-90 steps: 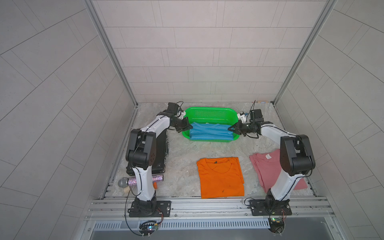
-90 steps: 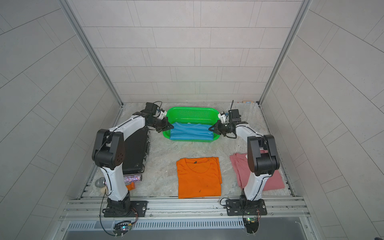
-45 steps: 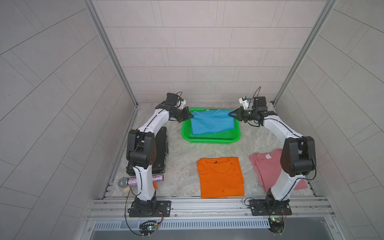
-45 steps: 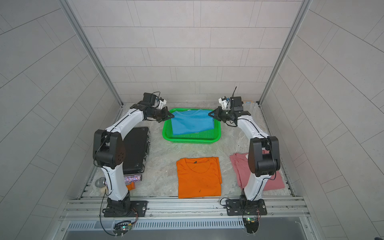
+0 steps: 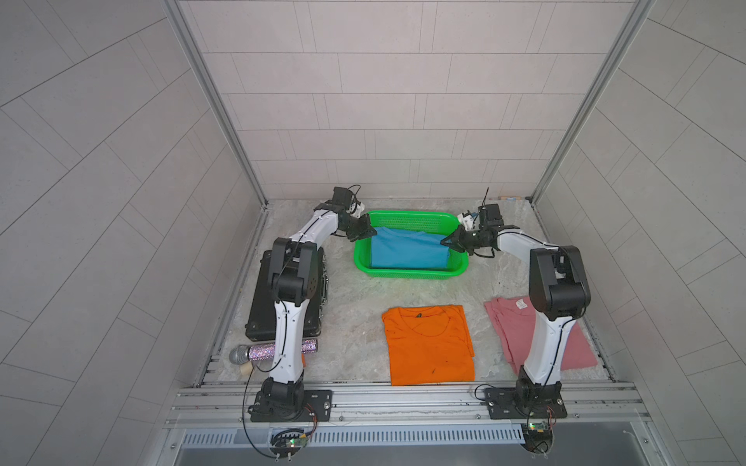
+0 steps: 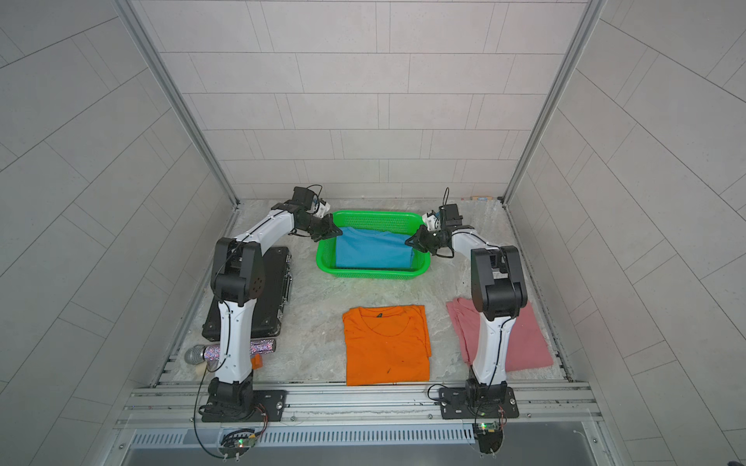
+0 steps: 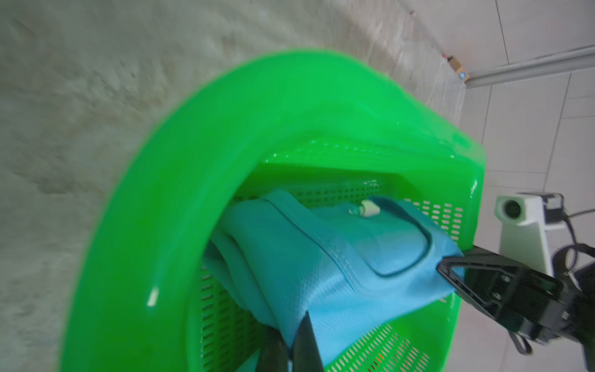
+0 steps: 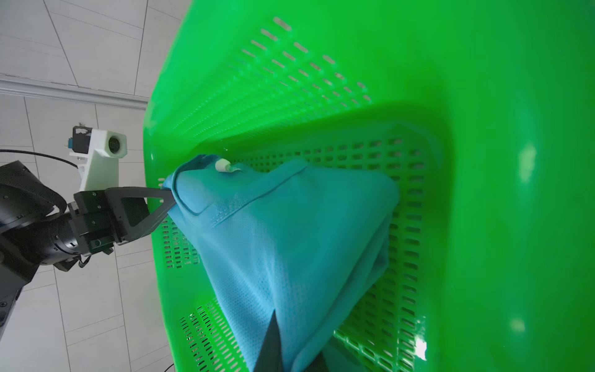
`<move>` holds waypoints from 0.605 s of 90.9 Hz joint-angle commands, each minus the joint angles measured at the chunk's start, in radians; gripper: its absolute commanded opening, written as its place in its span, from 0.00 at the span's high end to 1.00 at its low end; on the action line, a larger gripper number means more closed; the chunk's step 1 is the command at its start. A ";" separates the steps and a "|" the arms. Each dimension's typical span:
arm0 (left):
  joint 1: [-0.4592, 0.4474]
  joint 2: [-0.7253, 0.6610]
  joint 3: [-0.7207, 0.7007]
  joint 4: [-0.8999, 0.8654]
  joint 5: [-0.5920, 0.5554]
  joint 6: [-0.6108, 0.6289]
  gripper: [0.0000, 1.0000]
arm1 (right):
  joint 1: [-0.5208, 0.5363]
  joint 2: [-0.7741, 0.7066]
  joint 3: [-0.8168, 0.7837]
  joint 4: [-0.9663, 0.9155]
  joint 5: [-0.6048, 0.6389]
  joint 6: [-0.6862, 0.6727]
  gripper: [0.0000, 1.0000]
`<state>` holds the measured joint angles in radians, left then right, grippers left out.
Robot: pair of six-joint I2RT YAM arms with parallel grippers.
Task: Put the folded t-shirts into the basket
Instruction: Place the T-shirt in the bin.
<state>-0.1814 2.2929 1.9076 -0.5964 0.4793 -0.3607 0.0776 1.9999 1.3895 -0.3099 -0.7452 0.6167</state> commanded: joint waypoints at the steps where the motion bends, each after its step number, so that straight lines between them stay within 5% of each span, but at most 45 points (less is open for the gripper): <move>1: 0.003 0.052 0.031 -0.080 -0.086 0.058 1.00 | -0.001 0.006 -0.020 -0.009 0.048 -0.021 0.85; 10: 0.005 0.071 0.053 -0.129 -0.101 0.069 0.82 | -0.001 0.002 -0.017 -0.033 0.046 -0.017 0.51; 19: 0.005 0.046 0.054 -0.157 -0.121 0.063 0.55 | 0.000 -0.039 -0.013 -0.060 0.063 -0.026 0.35; 36: 0.005 -0.033 0.052 -0.227 -0.155 0.075 0.25 | 0.000 -0.131 0.048 -0.204 0.191 -0.093 0.26; 55: 0.007 -0.102 0.044 -0.331 -0.217 0.127 0.21 | -0.002 -0.199 0.126 -0.362 0.342 -0.174 0.25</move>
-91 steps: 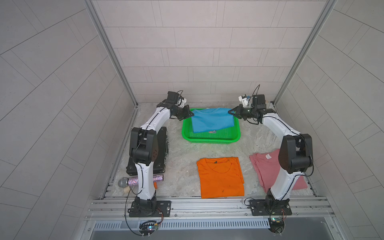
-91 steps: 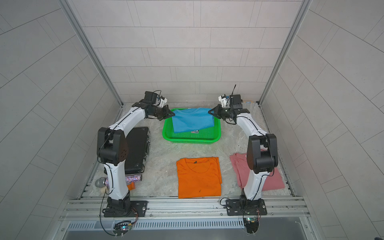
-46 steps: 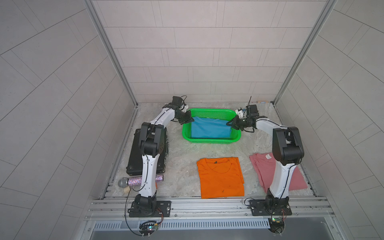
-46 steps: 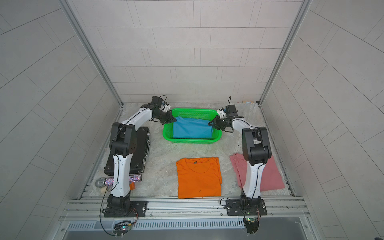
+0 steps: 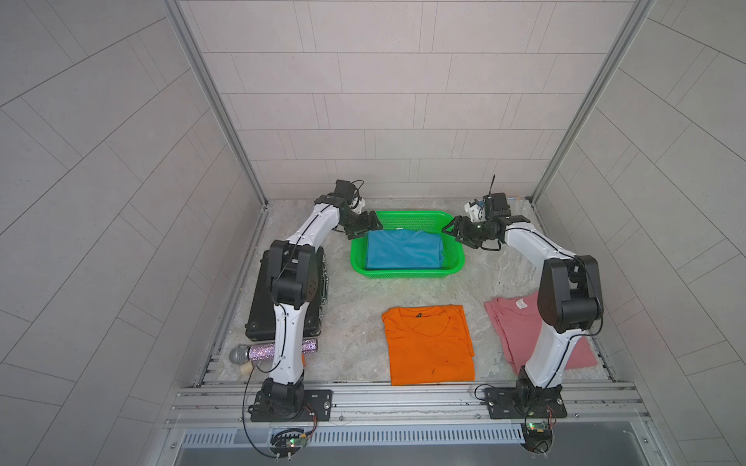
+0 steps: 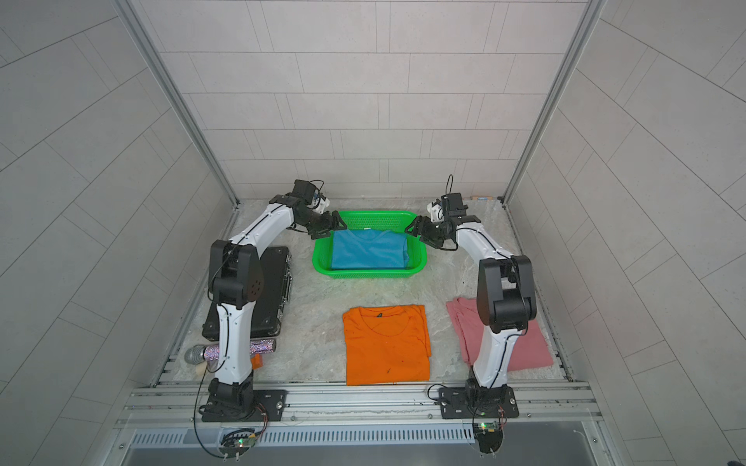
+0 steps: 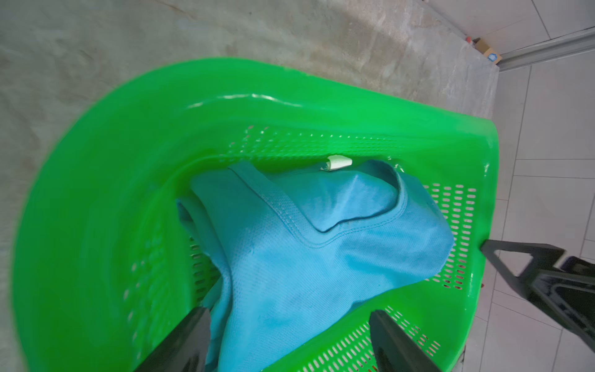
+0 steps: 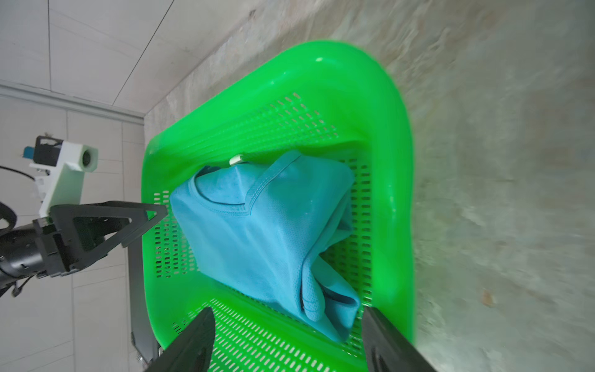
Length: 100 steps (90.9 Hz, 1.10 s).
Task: Put the folded t-shirts into the basket
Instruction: Place the T-shirt in the bin, then adjust the bin at the center of the board.
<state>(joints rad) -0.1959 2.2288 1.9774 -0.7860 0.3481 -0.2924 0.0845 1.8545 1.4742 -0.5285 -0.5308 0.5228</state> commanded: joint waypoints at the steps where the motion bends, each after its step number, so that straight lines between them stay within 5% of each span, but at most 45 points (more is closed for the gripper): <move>1: 0.020 -0.040 -0.027 -0.147 -0.090 0.061 0.21 | -0.008 -0.057 0.046 -0.147 0.123 -0.084 0.25; 34: 0.018 -0.202 -0.076 -0.172 -0.003 0.184 0.22 | 0.112 -0.099 0.105 -0.285 0.042 -0.140 0.34; 59: -0.002 -0.419 -0.338 -0.050 0.131 0.430 0.27 | 0.225 -0.095 0.085 -0.329 0.033 -0.195 0.34; 85: -0.134 -0.473 -0.518 0.060 0.056 0.628 0.29 | 0.294 -0.035 0.083 -0.262 0.065 -0.125 0.37; 100: -0.157 -0.433 -0.553 0.123 0.049 0.641 0.28 | 0.298 -0.022 0.048 -0.259 0.072 -0.094 0.40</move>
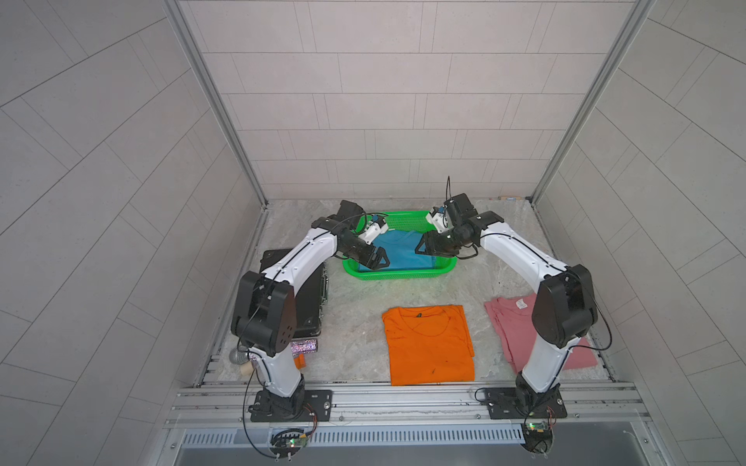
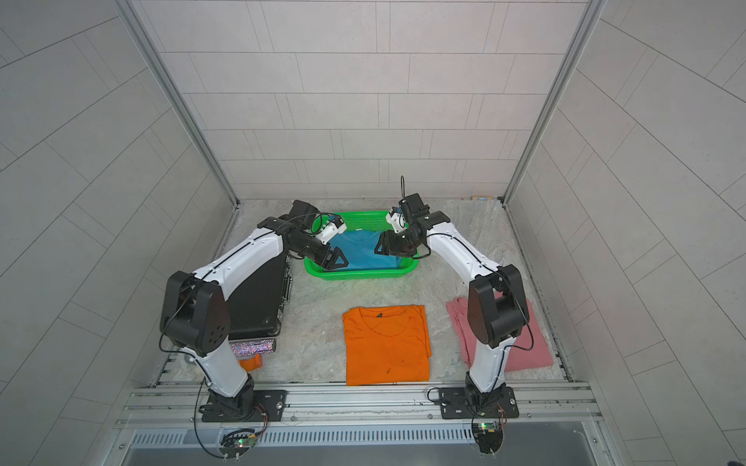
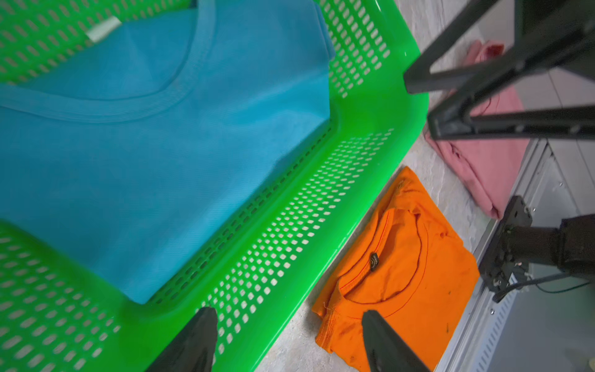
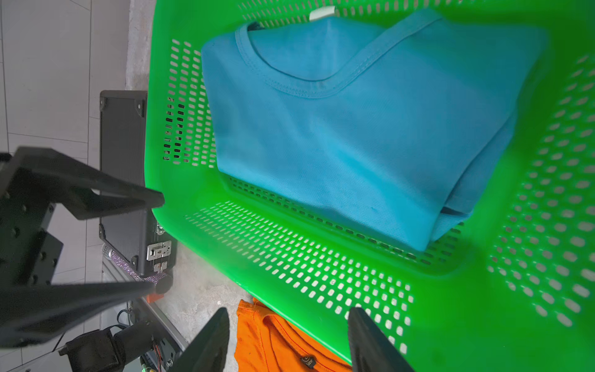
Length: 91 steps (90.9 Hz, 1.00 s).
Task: Put the folded t-shirts into the basket
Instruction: Adjust the bin at the center of the board.
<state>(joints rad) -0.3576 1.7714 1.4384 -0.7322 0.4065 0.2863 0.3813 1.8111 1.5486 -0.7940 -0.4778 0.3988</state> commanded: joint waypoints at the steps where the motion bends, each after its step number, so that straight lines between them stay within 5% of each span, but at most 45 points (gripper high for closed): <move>1: 0.005 0.026 -0.015 0.069 -0.008 0.063 0.28 | 0.001 0.023 -0.027 0.005 0.017 0.031 0.40; 40: 0.003 -0.012 -0.123 -0.032 0.129 0.134 0.29 | 0.009 -0.054 -0.177 0.005 -0.029 0.077 0.41; 63: 0.003 -0.040 -0.106 -0.126 0.217 0.158 0.29 | 0.018 -0.119 -0.129 -0.039 0.026 0.081 0.38; 78: 0.015 -0.045 -0.040 -0.101 0.205 0.058 0.27 | 0.004 -0.122 -0.077 -0.058 0.134 0.108 0.30; 91: 0.055 -0.002 0.059 -0.007 0.087 -0.128 0.26 | 0.000 -0.053 0.013 -0.060 0.184 0.176 0.23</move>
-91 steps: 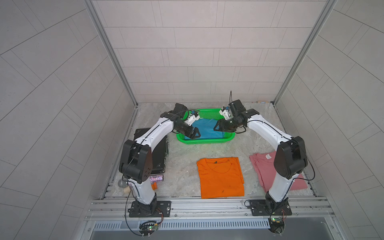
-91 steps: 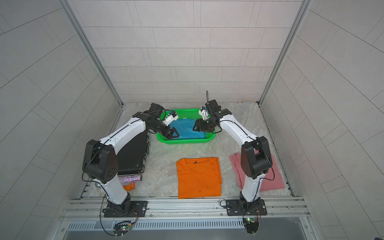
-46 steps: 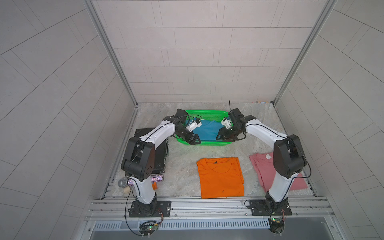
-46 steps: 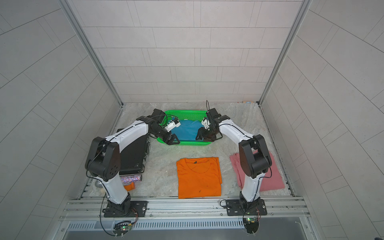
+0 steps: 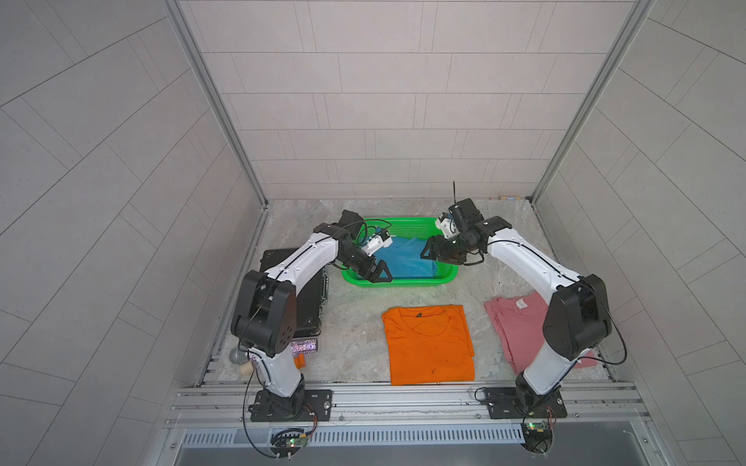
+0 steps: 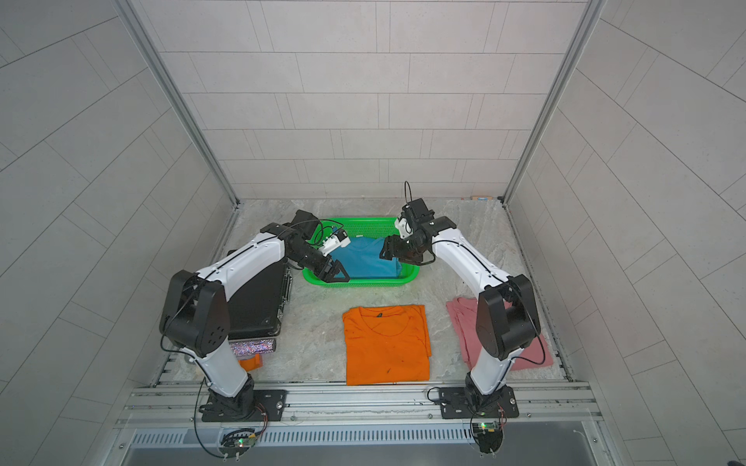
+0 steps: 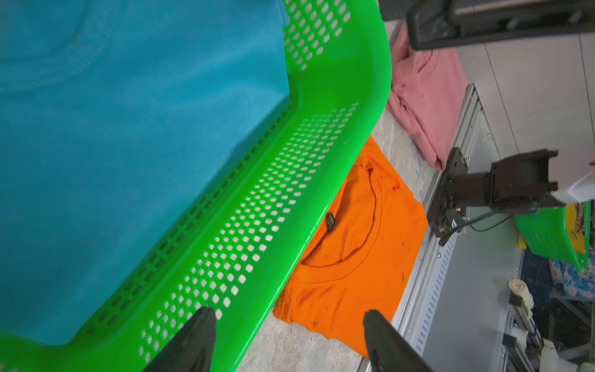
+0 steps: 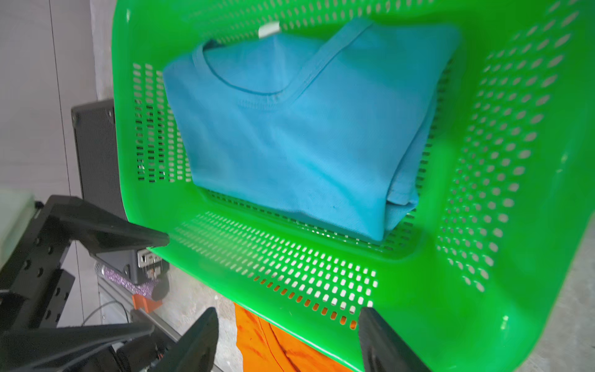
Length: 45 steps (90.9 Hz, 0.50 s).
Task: Put the folded t-shirts into the basket
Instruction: Adjust the bin at the center of the board, then adjust the T-shirt in the bin.
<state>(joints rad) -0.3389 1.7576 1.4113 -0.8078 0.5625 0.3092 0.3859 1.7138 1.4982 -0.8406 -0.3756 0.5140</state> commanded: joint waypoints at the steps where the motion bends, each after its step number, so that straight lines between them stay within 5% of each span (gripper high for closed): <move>1: 0.039 0.016 0.092 0.072 -0.079 -0.159 0.26 | -0.005 0.051 0.073 -0.012 0.084 0.065 0.22; 20: 0.056 0.141 0.221 0.085 -0.342 -0.278 0.26 | -0.050 0.193 0.199 -0.018 0.125 0.096 0.18; 45: 0.061 0.206 0.202 0.112 -0.387 -0.325 0.26 | -0.064 0.314 0.270 -0.011 0.138 0.076 0.22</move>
<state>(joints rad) -0.2798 1.9511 1.6203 -0.7044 0.1989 0.0170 0.3183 2.0068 1.7420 -0.8474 -0.2501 0.5922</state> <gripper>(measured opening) 0.739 0.800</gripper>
